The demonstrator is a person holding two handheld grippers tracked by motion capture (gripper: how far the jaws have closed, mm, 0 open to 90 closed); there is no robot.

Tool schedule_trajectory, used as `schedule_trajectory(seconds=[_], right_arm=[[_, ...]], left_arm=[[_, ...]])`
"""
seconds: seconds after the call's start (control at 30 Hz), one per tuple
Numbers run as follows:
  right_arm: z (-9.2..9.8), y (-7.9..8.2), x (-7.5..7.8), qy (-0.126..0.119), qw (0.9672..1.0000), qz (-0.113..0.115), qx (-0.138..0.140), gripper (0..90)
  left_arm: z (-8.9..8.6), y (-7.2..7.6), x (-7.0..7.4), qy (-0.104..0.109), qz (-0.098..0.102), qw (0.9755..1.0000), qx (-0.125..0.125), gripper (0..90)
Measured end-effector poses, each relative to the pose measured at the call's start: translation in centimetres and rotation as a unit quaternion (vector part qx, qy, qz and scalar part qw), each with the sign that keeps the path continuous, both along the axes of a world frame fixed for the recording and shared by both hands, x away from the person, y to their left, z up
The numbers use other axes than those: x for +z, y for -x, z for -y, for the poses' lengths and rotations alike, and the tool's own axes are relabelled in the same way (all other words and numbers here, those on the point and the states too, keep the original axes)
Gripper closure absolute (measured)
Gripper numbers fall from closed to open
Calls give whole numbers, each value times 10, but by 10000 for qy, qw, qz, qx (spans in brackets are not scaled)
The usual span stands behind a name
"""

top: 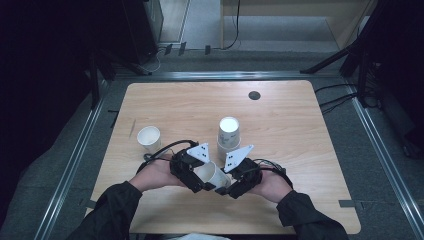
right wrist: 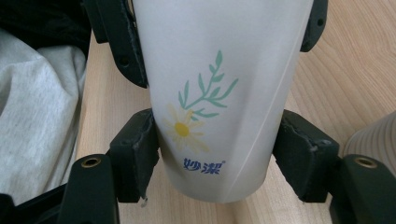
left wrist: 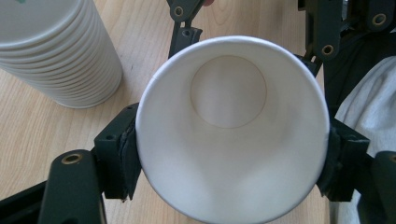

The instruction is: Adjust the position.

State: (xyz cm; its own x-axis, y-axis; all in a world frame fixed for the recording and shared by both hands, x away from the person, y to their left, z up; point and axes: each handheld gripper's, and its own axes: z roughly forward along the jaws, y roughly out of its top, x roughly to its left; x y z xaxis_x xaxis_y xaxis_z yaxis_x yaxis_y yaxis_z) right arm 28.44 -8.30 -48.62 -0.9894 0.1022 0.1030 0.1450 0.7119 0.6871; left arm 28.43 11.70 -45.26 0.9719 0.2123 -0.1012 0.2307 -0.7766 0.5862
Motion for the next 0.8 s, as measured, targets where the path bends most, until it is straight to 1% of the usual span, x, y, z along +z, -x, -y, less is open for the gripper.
schedule_trajectory(seconds=[0.03, 0.1, 0.17, 0.2, 0.23, 0.33, 0.4, 0.43, 0.53, 0.6, 0.7, 0.77, 0.8], right_arm=[[0, 0, 0, 8, 10000, 12, 4, 344], [0, 0, 1, -10, 10000, 61, -22, 342], [2, -1, 3, -62, 9999, 77, -40, 343], [3, -1, 4, -91, 9999, 90, -59, 342], [4, -2, 5, -109, 9999, 84, -91, 342], [9, -4, 8, -217, 9996, 131, -132, 342], [11, -4, 10, -274, 9994, 124, -161, 342], [12, -5, 12, -314, 9993, 123, -176, 342], [15, -6, 14, -378, 9990, 151, -176, 342], [16, -7, 17, -442, 9988, 147, -172, 342], [18, -8, 21, -580, 9981, 158, -165, 342], [18, -10, 24, -682, 9974, 164, -156, 342], [18, -10, 25, -695, 9973, 158, -153, 342]], left_arm=[[0, 0, 0, 15, 23, 10000, 12, 224], [0, 1, 0, 72, 134, 9999, 36, 195], [-1, 1, 1, 141, 150, 9998, 87, 131], [-2, 0, 2, 187, 160, 9996, 119, 122], [-3, 0, 3, 246, 155, 9995, 152, 123], [-9, -2, 7, 522, 189, 9981, 255, 123], [-12, -3, 10, 703, 108, 9971, 285, 123], [-13, -3, 11, 729, 117, 9968, 293, 123], [-18, -2, 12, 932, 156, 9947, 403, 125], [-20, -2, 13, 1012, 100, 9938, 440, 127], [-24, -1, 14, 1091, 126, 9928, 474, 127], [-26, 2, 14, 1201, 149, 9912, 535, 127], [-27, 2, 15, 1233, 159, 9907, 547, 127]])
